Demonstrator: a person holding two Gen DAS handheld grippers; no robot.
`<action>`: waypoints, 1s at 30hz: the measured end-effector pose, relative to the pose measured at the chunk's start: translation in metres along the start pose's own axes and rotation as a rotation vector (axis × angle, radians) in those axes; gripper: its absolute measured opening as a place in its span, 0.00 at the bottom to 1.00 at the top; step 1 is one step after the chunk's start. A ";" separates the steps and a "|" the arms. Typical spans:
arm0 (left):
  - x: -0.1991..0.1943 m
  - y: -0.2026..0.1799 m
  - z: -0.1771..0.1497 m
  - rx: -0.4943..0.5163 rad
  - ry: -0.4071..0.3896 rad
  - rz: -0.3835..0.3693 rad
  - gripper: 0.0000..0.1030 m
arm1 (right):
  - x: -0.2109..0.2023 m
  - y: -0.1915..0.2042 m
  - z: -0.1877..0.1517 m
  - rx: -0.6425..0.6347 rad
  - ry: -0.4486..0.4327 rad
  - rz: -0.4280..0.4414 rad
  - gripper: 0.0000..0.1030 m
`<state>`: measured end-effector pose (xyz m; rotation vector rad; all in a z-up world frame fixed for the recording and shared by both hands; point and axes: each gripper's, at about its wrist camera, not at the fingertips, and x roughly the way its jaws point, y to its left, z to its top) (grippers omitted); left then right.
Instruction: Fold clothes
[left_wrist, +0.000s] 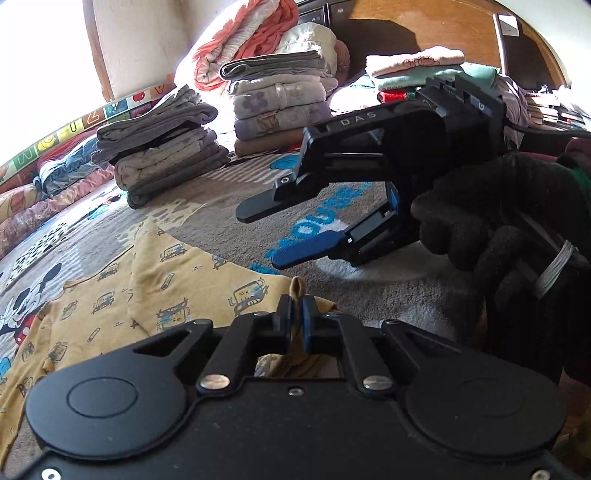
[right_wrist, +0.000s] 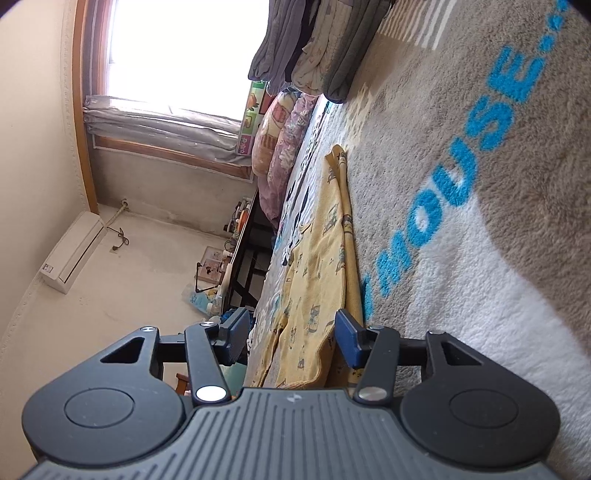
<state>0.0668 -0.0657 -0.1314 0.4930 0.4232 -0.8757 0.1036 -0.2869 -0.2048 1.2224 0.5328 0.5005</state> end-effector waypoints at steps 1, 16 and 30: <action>0.001 0.000 0.000 0.002 0.002 0.000 0.03 | -0.001 0.001 0.001 -0.013 -0.008 -0.009 0.50; -0.032 0.047 -0.003 -0.203 -0.038 -0.014 0.33 | -0.004 0.036 -0.006 -0.348 -0.010 -0.158 0.52; 0.010 0.117 0.024 -0.419 -0.026 0.192 0.21 | 0.032 0.100 -0.070 -0.992 0.222 -0.331 0.51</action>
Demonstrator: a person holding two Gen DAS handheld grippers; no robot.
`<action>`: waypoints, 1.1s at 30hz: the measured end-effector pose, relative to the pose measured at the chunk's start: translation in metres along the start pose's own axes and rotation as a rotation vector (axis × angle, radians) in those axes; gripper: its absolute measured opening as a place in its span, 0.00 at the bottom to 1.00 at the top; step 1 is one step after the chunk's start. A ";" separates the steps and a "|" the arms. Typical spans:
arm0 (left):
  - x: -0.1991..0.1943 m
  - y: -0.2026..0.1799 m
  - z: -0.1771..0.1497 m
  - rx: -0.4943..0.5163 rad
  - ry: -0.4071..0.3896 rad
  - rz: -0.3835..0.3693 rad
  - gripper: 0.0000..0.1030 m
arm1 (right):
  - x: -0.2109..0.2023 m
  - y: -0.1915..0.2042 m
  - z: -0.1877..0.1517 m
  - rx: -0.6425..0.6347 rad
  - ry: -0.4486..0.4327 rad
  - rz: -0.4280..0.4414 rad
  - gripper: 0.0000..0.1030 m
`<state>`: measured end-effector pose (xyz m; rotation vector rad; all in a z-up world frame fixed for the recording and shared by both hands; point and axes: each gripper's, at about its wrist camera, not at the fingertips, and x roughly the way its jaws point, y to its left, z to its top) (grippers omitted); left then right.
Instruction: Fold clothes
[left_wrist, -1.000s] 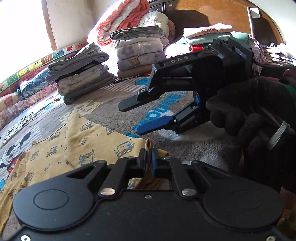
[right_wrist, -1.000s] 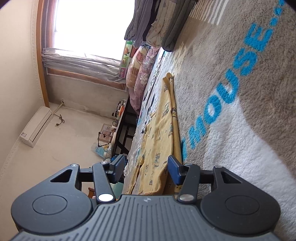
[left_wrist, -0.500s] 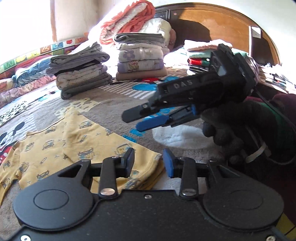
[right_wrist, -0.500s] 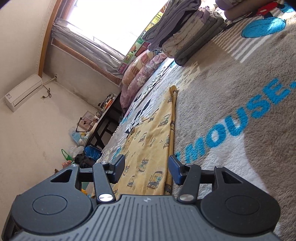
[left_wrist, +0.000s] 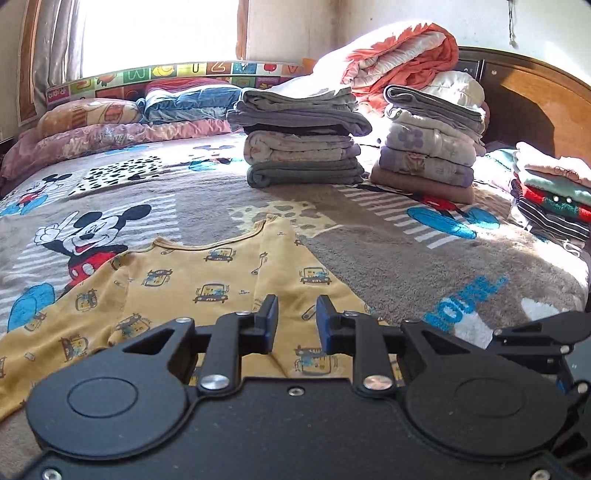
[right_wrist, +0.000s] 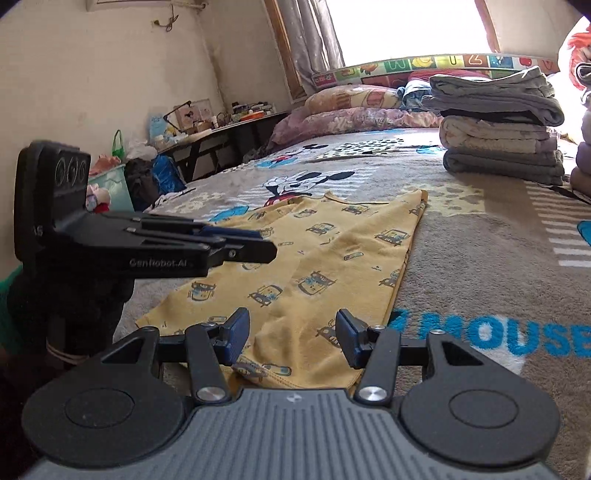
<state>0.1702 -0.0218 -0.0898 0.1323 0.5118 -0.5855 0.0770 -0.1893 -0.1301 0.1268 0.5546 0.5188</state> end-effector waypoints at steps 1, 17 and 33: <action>0.009 -0.003 0.008 0.011 0.004 -0.005 0.21 | 0.003 0.002 -0.002 -0.014 0.014 -0.003 0.51; 0.158 0.032 0.074 -0.097 0.206 0.047 0.11 | 0.010 -0.006 -0.001 0.020 0.047 0.081 0.51; 0.215 0.038 0.097 -0.089 0.271 0.114 0.06 | 0.021 -0.009 -0.002 0.077 0.116 0.144 0.53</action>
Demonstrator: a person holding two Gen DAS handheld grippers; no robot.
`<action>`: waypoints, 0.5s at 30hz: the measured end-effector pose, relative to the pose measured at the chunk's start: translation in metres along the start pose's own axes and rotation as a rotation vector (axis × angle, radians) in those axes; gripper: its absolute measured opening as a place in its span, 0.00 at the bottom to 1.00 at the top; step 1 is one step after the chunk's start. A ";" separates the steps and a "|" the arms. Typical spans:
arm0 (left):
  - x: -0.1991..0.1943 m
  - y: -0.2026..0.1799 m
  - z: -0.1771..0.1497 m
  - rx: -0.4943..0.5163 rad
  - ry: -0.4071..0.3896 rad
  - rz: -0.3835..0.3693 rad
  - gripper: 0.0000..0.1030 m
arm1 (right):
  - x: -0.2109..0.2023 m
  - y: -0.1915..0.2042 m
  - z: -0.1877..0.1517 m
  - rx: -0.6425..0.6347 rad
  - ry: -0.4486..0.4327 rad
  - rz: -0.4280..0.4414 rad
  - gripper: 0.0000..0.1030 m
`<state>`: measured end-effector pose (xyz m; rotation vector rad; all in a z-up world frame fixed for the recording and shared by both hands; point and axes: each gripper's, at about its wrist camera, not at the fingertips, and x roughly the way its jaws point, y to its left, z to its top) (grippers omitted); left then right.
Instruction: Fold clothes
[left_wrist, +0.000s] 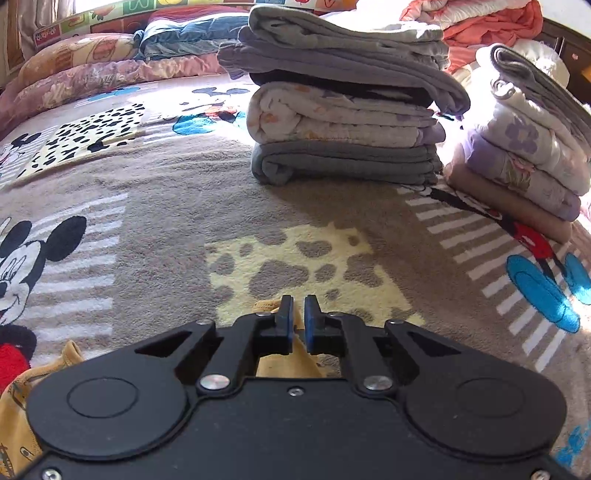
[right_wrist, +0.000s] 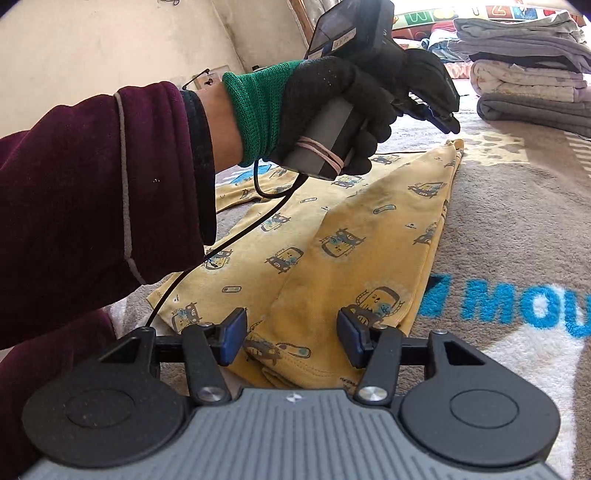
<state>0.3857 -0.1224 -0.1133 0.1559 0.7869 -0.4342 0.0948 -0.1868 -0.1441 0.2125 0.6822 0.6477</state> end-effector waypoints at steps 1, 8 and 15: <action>0.005 0.003 0.000 -0.003 0.005 0.020 0.06 | 0.001 0.000 0.000 0.002 0.000 0.002 0.53; -0.047 0.035 -0.002 -0.146 -0.114 -0.005 0.07 | 0.003 0.001 0.002 -0.002 -0.004 0.000 0.54; -0.143 0.076 -0.065 -0.305 -0.228 -0.052 0.49 | -0.010 0.009 0.001 -0.038 -0.069 -0.012 0.54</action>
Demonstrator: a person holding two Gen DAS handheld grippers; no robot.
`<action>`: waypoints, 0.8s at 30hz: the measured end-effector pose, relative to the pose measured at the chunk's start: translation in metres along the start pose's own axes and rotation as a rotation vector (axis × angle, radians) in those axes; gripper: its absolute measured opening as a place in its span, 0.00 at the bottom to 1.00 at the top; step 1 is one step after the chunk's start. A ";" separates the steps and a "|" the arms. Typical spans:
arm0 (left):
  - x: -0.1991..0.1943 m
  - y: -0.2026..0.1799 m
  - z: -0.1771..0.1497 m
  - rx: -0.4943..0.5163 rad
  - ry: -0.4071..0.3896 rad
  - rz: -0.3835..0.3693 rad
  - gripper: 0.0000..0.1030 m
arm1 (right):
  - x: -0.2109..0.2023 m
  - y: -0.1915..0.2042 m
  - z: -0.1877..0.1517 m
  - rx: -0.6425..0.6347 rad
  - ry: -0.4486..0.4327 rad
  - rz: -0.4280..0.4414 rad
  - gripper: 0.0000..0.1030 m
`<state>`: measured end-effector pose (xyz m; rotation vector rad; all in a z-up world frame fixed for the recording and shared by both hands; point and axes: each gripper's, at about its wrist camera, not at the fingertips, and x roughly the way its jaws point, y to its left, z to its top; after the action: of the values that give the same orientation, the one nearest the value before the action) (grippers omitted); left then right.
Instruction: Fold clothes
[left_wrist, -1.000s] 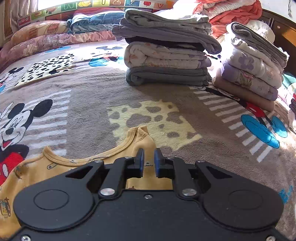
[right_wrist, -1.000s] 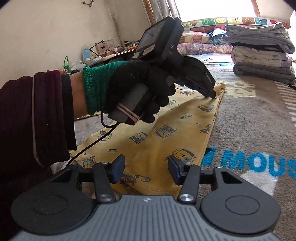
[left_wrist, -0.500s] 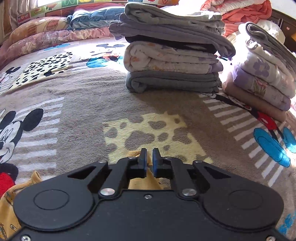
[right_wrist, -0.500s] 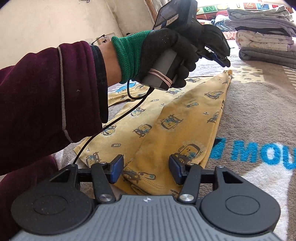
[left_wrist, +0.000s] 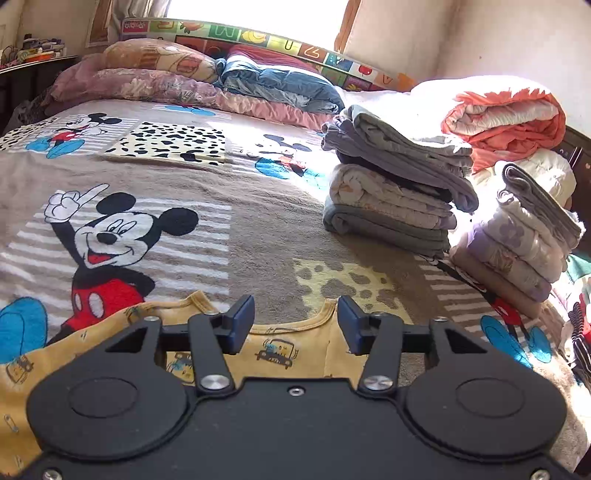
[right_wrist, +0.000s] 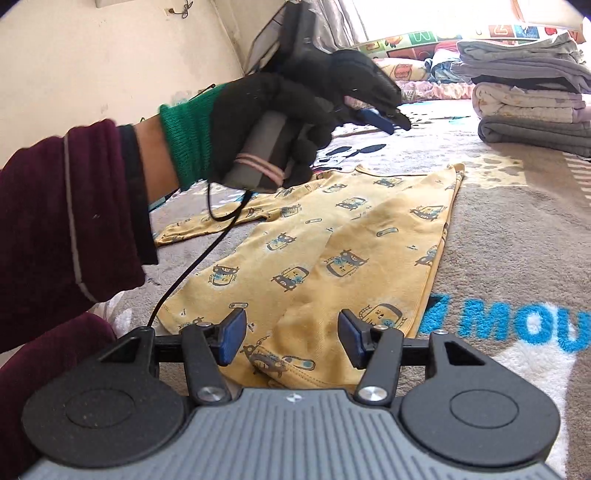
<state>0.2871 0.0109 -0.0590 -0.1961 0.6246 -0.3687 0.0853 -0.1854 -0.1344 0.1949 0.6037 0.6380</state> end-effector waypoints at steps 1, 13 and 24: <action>-0.014 0.007 -0.007 -0.022 -0.011 -0.009 0.50 | -0.002 0.001 -0.001 -0.009 -0.005 -0.006 0.54; -0.136 0.094 -0.094 -0.222 -0.143 0.042 0.55 | 0.001 0.013 -0.014 -0.107 0.002 -0.157 0.55; -0.174 0.154 -0.113 -0.314 -0.191 0.009 0.55 | -0.012 0.054 -0.028 -0.281 -0.095 -0.238 0.55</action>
<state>0.1313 0.2123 -0.1005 -0.5225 0.4921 -0.2375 0.0344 -0.1509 -0.1325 -0.1084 0.4314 0.4733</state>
